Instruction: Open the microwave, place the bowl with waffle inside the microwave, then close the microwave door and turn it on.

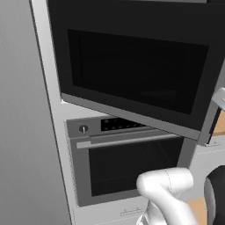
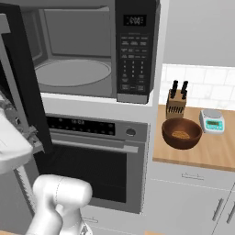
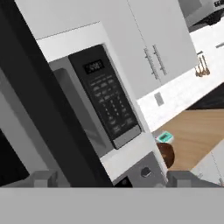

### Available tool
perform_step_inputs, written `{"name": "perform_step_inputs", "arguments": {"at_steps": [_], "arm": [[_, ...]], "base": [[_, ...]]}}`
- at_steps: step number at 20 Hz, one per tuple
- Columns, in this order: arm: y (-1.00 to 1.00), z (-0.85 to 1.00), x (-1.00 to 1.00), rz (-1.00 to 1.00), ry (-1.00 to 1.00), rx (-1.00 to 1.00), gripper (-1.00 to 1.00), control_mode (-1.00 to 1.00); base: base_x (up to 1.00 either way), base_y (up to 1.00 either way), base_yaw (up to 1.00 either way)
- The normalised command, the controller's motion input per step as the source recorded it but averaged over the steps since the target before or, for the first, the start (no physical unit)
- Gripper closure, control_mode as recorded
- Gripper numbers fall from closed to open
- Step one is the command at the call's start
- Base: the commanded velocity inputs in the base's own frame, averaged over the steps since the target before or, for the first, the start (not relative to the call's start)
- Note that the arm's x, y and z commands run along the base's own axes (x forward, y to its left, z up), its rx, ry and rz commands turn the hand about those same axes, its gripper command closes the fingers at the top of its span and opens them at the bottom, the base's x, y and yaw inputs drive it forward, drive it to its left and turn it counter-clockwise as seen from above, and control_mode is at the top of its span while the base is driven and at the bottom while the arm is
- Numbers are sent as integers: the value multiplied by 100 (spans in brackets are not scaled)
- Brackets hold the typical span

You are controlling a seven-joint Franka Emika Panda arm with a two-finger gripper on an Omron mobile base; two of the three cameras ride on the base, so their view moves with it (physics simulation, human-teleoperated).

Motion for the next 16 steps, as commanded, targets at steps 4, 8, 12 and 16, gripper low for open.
{"name": "perform_step_inputs", "arguments": {"at_steps": [4, 8, 12, 16], "arm": [[-68, 0, 0, 57, 1, 24, -100, -100], [-4, -1, 0, 88, 1, 15, -100, -100], [-6, -10, 35, 81, 2, 23, -100, -100], [-49, -10, 89, 49, 6, 30, -100, -100]], "base": [[0, 0, 0], [0, 0, 0], [0, 0, 0], [0, 0, 0]]}}
